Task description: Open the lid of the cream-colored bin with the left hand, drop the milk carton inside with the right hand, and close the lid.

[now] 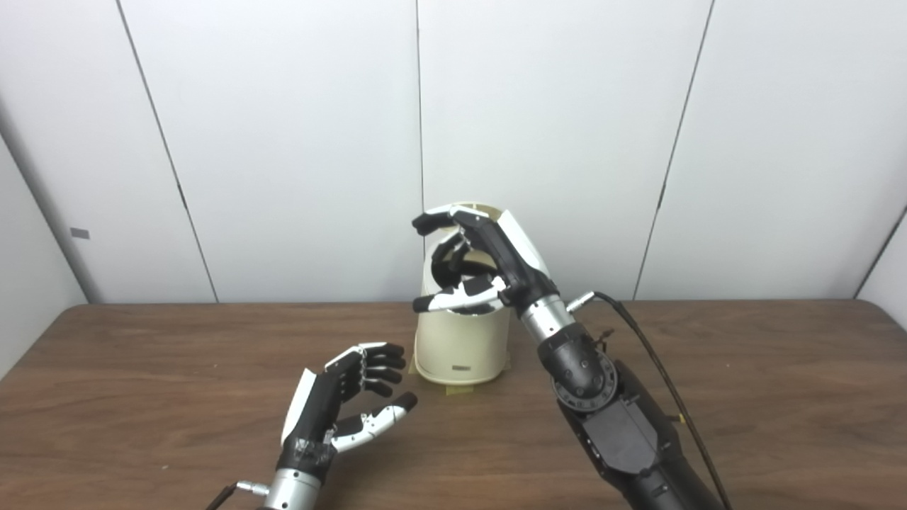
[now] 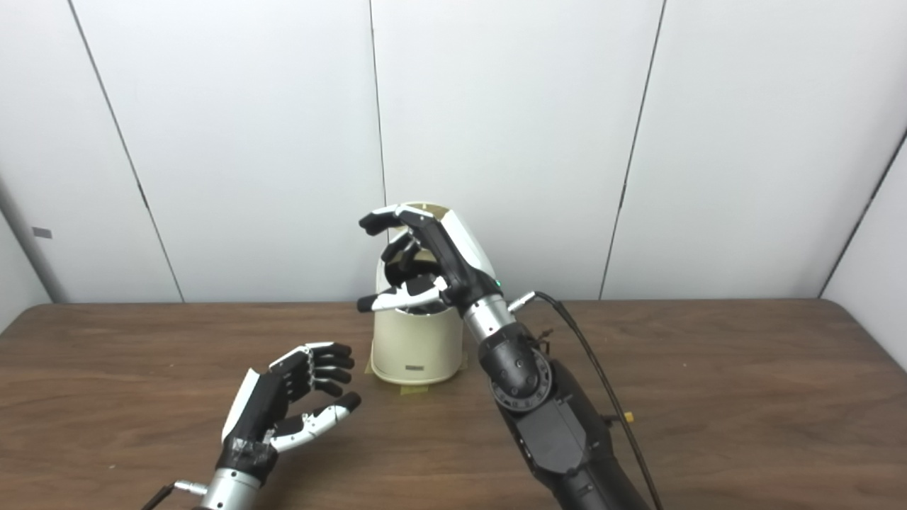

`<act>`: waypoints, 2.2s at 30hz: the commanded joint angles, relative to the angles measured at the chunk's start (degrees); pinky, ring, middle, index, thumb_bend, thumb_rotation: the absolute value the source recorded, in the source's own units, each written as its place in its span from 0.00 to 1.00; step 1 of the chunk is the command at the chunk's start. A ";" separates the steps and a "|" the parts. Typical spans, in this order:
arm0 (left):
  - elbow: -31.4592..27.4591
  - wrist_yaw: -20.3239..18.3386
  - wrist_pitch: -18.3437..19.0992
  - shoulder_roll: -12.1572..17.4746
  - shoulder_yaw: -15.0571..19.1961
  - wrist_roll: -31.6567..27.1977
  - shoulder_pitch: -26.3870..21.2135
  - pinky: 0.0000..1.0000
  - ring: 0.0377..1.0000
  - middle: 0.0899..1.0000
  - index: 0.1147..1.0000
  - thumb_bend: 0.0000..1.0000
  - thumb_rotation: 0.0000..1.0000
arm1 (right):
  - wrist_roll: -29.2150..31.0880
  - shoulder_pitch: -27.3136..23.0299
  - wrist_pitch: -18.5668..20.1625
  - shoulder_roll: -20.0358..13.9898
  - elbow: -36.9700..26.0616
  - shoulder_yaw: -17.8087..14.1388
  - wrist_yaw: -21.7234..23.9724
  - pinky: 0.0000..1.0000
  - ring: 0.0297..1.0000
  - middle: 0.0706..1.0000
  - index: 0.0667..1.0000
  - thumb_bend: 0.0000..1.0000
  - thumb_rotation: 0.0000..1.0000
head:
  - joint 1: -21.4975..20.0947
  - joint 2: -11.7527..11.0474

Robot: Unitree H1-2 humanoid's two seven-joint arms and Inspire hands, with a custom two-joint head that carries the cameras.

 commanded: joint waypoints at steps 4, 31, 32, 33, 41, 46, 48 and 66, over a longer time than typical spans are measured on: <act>1.18 0.58 -1.45 -0.39 -0.33 1.10 -0.87 0.58 0.62 0.64 0.64 0.64 0.12 | 2.42 0.06 -2.82 -0.05 -8.00 -1.43 1.71 0.30 0.40 0.60 0.60 0.80 0.04 | 0.07 -0.03; -3.54 -0.06 -0.01 -0.24 0.82 -1.46 0.53 0.59 0.66 0.72 0.72 0.66 0.13 | 23.63 28.09 8.99 -4.13 -27.67 -14.83 10.25 0.67 0.79 0.86 0.85 0.82 0.43 | 1.39 -0.07; -4.46 -0.07 0.90 -0.26 0.87 -1.44 0.66 0.60 0.69 0.75 0.75 0.66 0.14 | 23.40 28.63 8.70 -4.14 -27.52 -14.88 10.27 0.66 0.79 0.85 0.85 0.83 0.43 | 1.44 -0.03; -5.52 -0.21 1.99 -0.21 0.89 -1.47 0.71 0.60 0.71 0.78 0.77 0.66 0.16 | 23.39 29.08 8.48 -4.11 -27.29 -14.95 10.32 0.66 0.79 0.85 0.85 0.84 0.43 | 1.54 0.01; -10.48 -2.64 8.81 3.12 0.66 0.70 -4.47 0.78 0.93 0.98 0.99 0.89 0.40 | 24.30 30.42 5.52 -4.74 -24.27 -15.41 11.11 0.69 0.82 0.88 0.88 0.84 0.44 | 2.22 -0.30; -9.90 -5.33 13.00 4.85 0.40 -0.60 -12.49 0.88 1.00 1.00 1.00 0.95 0.37 | 24.53 30.67 5.00 -4.99 -23.71 -15.69 11.49 0.68 0.82 0.88 0.87 0.84 0.43 | 2.17 -0.55; -9.30 -6.07 14.48 5.27 0.09 -0.39 -15.45 0.93 1.00 1.00 1.00 0.97 0.36 | 24.35 30.78 4.74 -5.05 -23.59 -15.74 11.51 0.68 0.82 0.88 0.88 0.83 0.43 | 2.17 -0.55; 3.16 -7.04 18.04 7.48 -5.22 10.40 -34.76 0.85 1.00 1.00 1.00 1.00 0.38 | 23.56 30.72 5.22 -4.04 -24.41 -15.18 11.18 0.64 0.80 0.86 0.87 0.85 0.45 | 1.24 -1.82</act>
